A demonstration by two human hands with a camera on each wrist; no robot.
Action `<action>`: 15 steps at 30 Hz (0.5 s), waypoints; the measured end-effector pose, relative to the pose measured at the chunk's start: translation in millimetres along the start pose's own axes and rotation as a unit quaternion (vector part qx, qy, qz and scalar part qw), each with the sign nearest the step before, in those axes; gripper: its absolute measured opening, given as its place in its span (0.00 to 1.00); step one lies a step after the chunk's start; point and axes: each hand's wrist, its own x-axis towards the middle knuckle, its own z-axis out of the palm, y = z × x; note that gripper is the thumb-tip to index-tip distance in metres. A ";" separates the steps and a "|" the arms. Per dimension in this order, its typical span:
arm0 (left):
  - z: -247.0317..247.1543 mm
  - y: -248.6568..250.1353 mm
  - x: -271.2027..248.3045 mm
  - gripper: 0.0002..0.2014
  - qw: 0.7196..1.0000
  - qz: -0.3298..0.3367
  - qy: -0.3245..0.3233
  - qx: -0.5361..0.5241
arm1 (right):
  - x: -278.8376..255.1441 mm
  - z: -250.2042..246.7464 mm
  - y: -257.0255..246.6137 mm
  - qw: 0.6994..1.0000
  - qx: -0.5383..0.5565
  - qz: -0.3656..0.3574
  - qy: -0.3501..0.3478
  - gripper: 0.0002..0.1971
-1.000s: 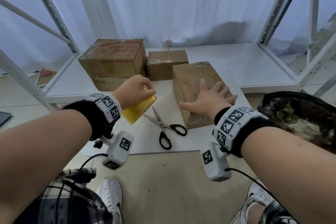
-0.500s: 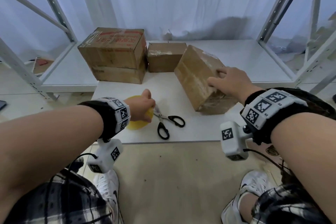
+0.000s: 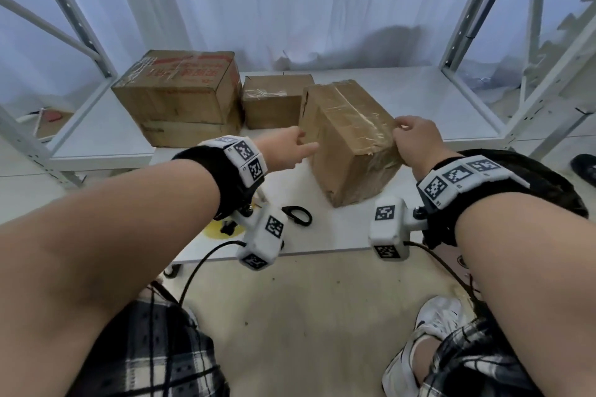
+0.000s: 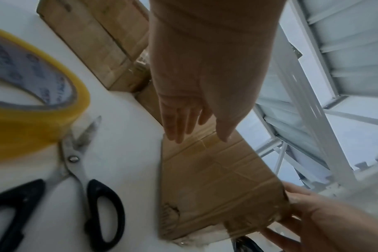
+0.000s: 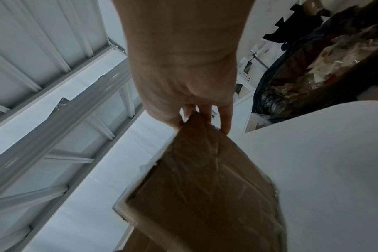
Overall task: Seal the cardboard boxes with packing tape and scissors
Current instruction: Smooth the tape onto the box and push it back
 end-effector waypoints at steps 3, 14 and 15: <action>0.9 4.2 12.9 0.34 0.999 0.006 0.052 -0.001 | 9.2 -9.2 4.7 0.999 -0.046 -0.015 -0.003 0.19; -20.6 -8.8 9.2 0.35 0.988 0.027 0.136 -0.069 | 12.3 -8.4 2.9 0.991 -0.116 -0.022 0.065 0.10; -22.0 -10.5 7.8 0.32 0.988 0.026 0.142 -0.056 | 11.2 -6.9 2.4 0.992 -0.097 0.026 0.078 0.15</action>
